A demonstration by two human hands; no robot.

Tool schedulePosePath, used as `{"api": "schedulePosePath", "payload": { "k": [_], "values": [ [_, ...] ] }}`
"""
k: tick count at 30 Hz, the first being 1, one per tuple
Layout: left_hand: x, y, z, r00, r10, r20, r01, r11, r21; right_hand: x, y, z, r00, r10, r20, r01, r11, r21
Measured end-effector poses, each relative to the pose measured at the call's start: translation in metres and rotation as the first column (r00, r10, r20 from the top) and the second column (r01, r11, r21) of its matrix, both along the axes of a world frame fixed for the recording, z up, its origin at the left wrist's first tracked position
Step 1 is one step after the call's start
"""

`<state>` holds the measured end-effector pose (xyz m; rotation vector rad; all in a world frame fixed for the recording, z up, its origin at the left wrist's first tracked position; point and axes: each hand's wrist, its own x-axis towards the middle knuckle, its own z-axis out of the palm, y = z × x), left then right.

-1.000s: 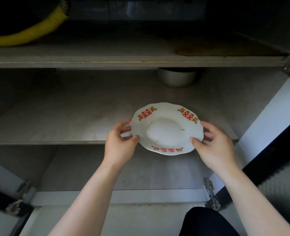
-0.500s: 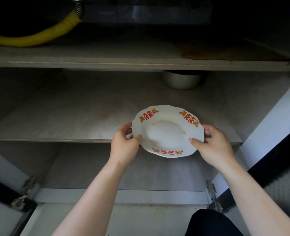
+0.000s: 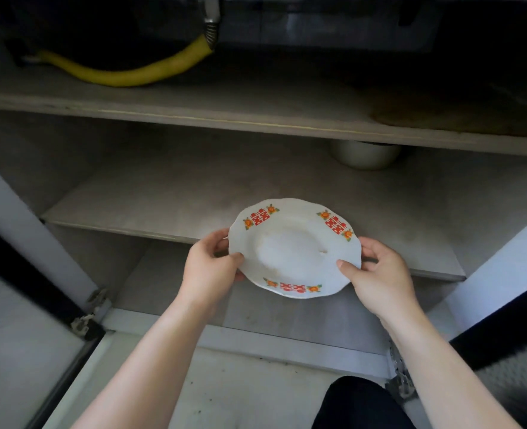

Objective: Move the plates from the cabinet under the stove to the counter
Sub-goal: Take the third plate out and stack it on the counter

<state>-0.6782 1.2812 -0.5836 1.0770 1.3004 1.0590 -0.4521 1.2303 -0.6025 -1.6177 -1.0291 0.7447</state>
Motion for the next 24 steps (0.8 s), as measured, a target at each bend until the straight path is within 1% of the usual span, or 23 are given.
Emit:
{"api": "schedulePosePath", "payload": {
  "k": [6, 11, 18, 24],
  "values": [
    [-0.021, -0.016, 0.013, 0.998, 0.037, 0.051, -0.033, 0.997, -0.068, -0.013, -0.007, 0.016, 0.998, 0.05, 0.024, -0.05, 0.999, -0.013],
    [-0.048, -0.036, 0.02, 0.992, 0.119, 0.035, -0.116, 0.989, -0.096, -0.035, -0.009, 0.026, 0.991, 0.135, 0.016, -0.134, 0.991, -0.029],
    [-0.114, -0.069, 0.034, 0.953, 0.304, 0.011, -0.303, 0.952, -0.055, -0.105, 0.001, 0.034, 0.947, 0.322, -0.018, -0.322, 0.946, -0.046],
    [-0.167, -0.1, 0.047, 0.866, 0.5, 0.001, -0.499, 0.864, -0.064, -0.17, 0.008, 0.045, 0.87, 0.493, -0.016, -0.493, 0.868, -0.062]
  ]
}}
